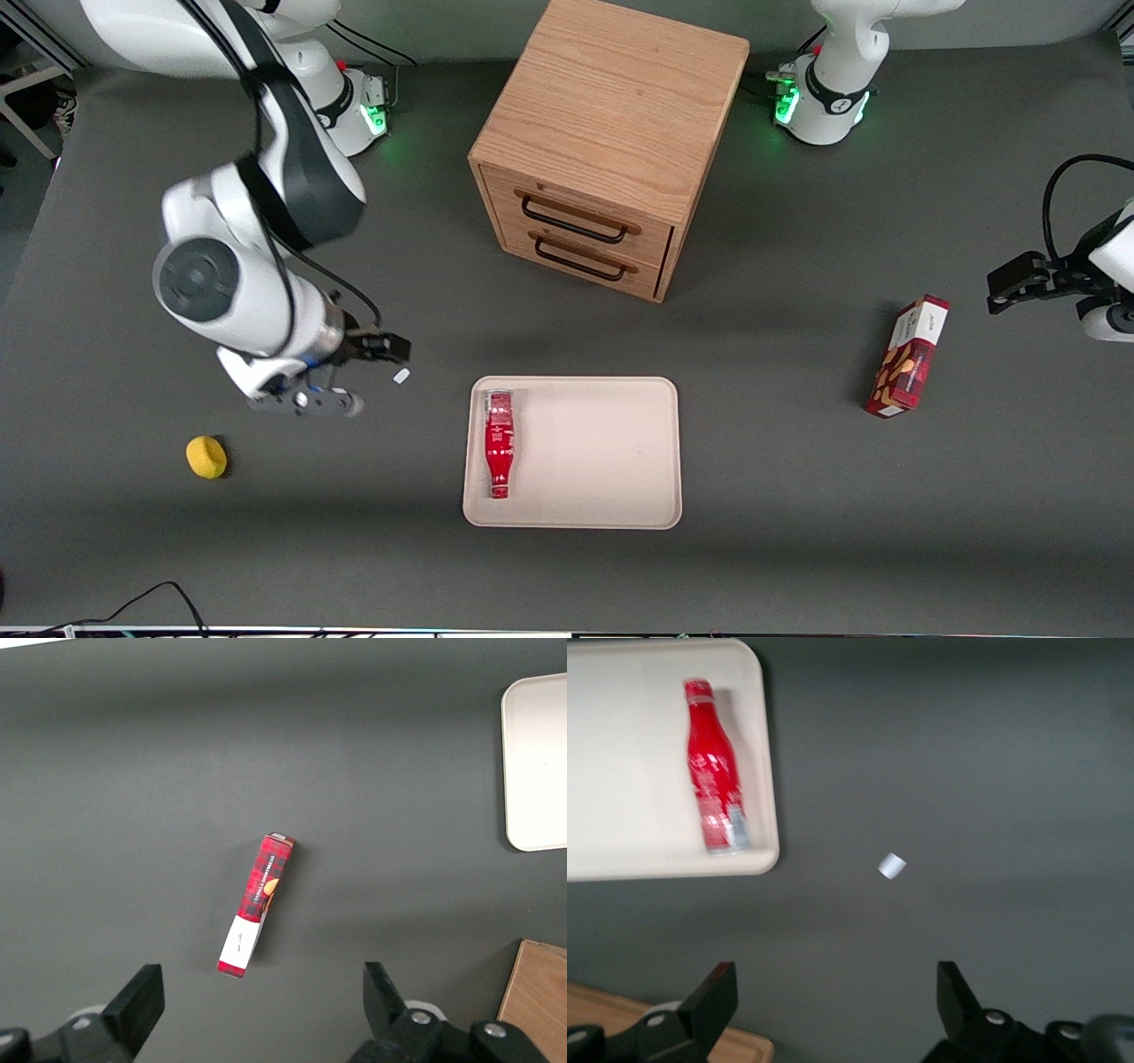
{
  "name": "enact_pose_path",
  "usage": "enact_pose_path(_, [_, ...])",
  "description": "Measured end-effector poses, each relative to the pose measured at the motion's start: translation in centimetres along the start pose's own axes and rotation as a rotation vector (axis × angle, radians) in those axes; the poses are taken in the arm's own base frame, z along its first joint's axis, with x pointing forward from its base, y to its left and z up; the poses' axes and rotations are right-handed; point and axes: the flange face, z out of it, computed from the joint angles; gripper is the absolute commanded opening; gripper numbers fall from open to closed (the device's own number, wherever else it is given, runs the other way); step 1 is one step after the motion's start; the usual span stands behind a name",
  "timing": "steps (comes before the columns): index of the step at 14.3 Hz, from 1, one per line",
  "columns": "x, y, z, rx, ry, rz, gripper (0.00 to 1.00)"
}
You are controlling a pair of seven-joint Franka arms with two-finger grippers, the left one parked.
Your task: Place coke bottle on tray
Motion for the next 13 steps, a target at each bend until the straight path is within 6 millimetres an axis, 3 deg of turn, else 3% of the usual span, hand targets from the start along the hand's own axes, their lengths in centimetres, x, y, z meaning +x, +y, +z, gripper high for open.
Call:
enact_pose_path(4, [-6.3, 6.6, -3.8, -0.013, 0.020, -0.063, 1.00])
enact_pose_path(8, [-10.2, 15.3, -7.6, 0.016, 0.037, -0.076, 1.00])
enact_pose_path(10, [-10.6, 17.2, -8.0, 0.032, 0.020, -0.062, 1.00])
enact_pose_path(13, [-10.5, 17.2, -7.8, 0.034, 0.010, -0.064, 1.00])
